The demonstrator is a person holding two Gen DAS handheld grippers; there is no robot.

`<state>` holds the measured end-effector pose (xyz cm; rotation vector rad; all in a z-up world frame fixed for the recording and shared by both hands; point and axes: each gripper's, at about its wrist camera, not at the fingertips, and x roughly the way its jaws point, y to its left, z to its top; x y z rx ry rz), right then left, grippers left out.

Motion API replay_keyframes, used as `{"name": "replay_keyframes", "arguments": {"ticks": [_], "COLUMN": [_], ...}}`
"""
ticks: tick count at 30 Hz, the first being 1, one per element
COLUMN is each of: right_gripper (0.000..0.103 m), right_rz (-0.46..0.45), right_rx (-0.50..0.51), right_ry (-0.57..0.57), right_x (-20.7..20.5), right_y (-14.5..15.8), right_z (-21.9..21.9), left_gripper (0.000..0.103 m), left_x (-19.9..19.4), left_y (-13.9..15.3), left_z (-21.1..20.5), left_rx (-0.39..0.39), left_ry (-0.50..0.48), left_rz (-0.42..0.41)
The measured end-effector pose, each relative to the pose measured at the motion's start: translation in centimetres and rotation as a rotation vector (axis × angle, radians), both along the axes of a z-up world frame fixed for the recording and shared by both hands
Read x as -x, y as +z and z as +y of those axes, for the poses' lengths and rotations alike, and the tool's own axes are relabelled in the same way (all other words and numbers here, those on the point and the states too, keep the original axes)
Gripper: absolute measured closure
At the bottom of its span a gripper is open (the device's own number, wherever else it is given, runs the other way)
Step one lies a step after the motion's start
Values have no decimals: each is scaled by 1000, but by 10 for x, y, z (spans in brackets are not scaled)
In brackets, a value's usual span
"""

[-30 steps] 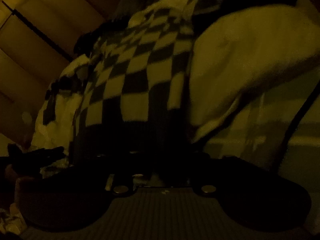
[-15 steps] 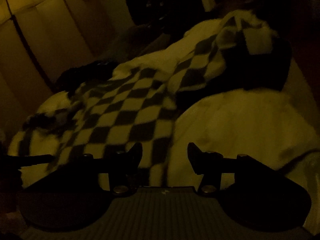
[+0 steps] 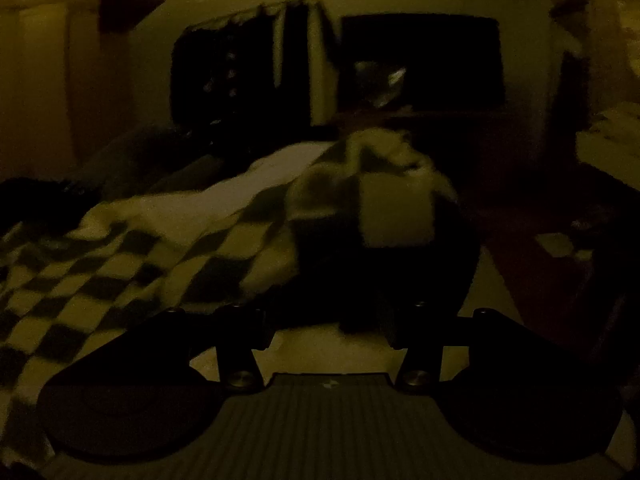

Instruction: Fold large clothes

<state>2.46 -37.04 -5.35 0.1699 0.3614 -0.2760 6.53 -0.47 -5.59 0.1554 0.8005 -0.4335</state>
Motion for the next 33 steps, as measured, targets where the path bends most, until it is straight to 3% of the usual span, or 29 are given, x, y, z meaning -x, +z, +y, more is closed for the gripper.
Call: {"name": "replay_keyframes", "arguments": {"ticks": [3,4,7,15,19,23,26,29,33], "right_gripper": [49,54,88,95,95,95,96,96,96], "right_rz": [12,26,44,-72,-117,-210,-308,-317,-255], "right_rx": [15,7,8,-67,-249,-652,-876,-957,-927], "right_ry": [-62,-65,-82,-22,127,281,407,387,221], "right_x": [-14,-20,-28,1,22,42,50,48,27], "right_y": [-7,-11,-17,-1,36,81,104,114,105], "right_z": [-5,-8,-12,-16,-37,-94,-133,-162,-196], "left_gripper": [0,0,0,0,0,0,0,0,0], "left_x": [-2,-2,-2,-1,-2,-1,0,0,1], "left_y": [-1,-2,-3,-4,-3,-4,-4,-4,-3], "left_z": [1,1,0,0,2,0,-3,-2,-1], "left_rx": [10,10,12,13,30,28,26,27,32], "left_ry": [2,2,4,2,9,15,22,22,20], "left_rz": [8,10,6,-2,8,0,-4,-2,-2]}}
